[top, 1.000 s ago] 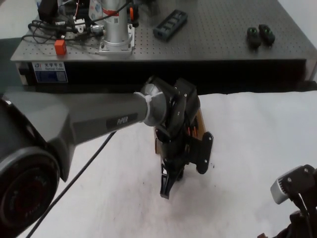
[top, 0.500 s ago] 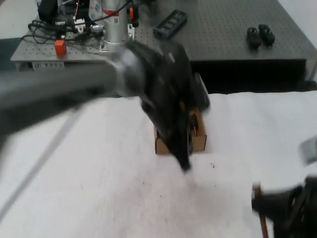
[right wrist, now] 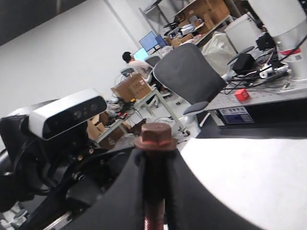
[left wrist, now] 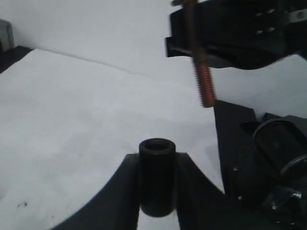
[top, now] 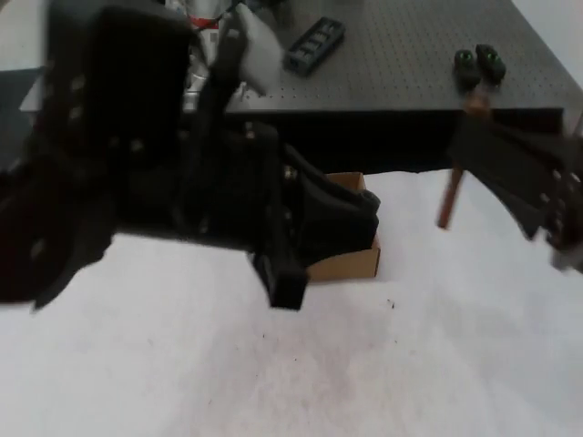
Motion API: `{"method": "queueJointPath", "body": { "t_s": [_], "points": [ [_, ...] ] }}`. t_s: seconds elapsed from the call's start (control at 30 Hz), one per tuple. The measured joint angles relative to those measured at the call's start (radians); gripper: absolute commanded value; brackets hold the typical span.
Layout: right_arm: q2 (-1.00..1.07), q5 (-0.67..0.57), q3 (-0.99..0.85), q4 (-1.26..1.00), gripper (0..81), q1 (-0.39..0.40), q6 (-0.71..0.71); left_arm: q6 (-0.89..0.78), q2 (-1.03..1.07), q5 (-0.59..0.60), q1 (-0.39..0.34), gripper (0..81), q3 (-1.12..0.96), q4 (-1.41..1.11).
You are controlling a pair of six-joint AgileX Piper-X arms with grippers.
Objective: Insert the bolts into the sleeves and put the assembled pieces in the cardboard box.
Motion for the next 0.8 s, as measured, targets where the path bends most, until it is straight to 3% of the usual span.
{"method": "queueJointPath", "body": {
  "t_s": [0.4, 0.8],
  "points": [
    [0.233, -0.006, -0.115, -0.227, 1.2, 0.138, 0.016, -0.034, -0.008, 0.067, -0.004, 0.6, 0.027, -0.047],
    [0.262, -0.006, -0.124, -0.236, 1.2, 0.154, -0.007, -0.134, -0.008, 0.014, -0.003, 0.6, 0.027, -0.127]
  ]
}}
